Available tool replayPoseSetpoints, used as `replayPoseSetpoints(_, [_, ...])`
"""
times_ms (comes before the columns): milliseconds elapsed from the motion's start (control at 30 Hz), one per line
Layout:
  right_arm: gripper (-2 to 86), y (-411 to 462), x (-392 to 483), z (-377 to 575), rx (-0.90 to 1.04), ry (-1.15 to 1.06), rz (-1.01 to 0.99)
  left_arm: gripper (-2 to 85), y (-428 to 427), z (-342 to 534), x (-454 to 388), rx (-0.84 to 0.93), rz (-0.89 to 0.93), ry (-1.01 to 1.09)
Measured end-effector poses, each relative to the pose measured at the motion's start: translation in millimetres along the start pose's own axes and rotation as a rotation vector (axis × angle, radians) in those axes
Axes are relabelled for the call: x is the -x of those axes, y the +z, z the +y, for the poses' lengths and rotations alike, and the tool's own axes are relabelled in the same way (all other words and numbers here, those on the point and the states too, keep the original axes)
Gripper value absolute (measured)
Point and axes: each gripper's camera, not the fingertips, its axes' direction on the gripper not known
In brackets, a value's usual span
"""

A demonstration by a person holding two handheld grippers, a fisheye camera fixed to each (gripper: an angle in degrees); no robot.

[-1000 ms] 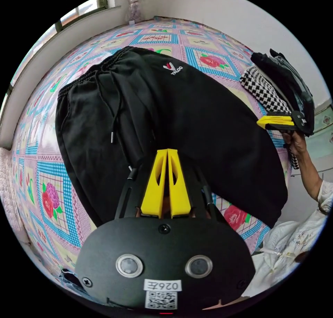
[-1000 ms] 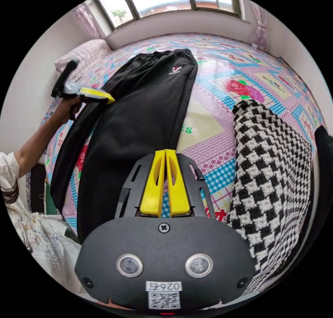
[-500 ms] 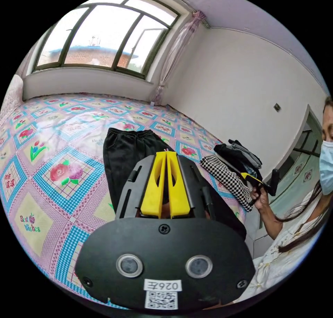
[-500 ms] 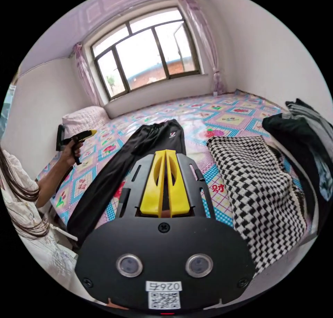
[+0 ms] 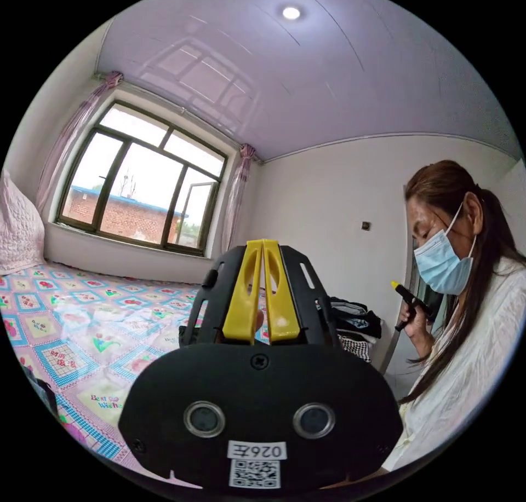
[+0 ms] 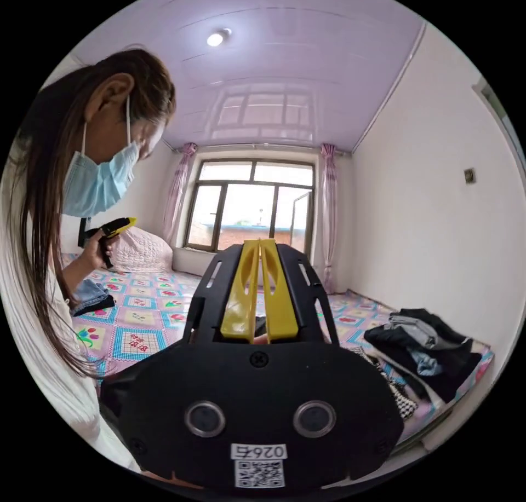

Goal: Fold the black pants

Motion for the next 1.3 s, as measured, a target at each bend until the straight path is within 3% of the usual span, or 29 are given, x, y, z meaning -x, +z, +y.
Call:
replayPoseSetpoints(67, [-0.6,-47.1,10.3,-7.4,-0.045,-0.067,0.068,-0.6,-30.4,-19.7,-40.6,-0.03,0.02,0.073])
replayPoseSetpoints(167, [-0.5,-118.7,16.4,3.0,-0.19,-0.114,0.122,-0.8,-62.4,-40.5,-96.4,-0.147,0.206,0.163])
replayPoseSetpoints(233, [0.2,-159.8,7.4,11.1,-0.248,-0.06,0.037,-0.6,-73.1,-48.3,-129.3,-0.271,0.424,0.156])
replayPoseSetpoints(333, [1.3,-214.8,-7.2,26.4,-0.348,0.056,-0.077,0.2,-78.4,-51.1,-166.9,-0.334,0.562,0.11])
replayPoseSetpoints(400, [-0.2,-235.2,-4.2,29.9,-0.341,0.031,-0.076,-0.6,-80.5,-52.4,-185.5,-0.335,0.682,0.152])
replayPoseSetpoints(467, [-0.7,-243.7,8.4,25.3,-0.215,-0.067,-0.014,-0.8,-80.0,-53.0,-198.9,-0.333,0.828,0.221])
replayPoseSetpoints(600, [-0.9,-233.3,12.8,32.2,-0.095,-0.108,0.116,-0.9,-71.9,-43.7,-209.9,-0.307,0.66,0.244])
replayPoseSetpoints(767, [-0.9,-143.3,-20.3,106.3,0.174,0.137,0.049,-0.4,19.0,-2.8,-172.7,0.04,0.347,0.193])
replayPoseSetpoints(933, [0.0,5.6,8.3,238.9,0.507,0.358,-0.071,-0.7,157.5,118.2,-52.5,0.373,0.092,0.089])
replayPoseSetpoints(1100, [2.7,146.4,86.7,358.9,0.855,0.472,-0.124,0.4,259.8,238.3,76.3,0.644,0.074,-0.047])
replayPoseSetpoints(1300, [5.7,250.5,149.5,417.3,1.006,0.43,-0.061,16.1,366.9,389.5,190.4,0.845,0.047,-0.175])
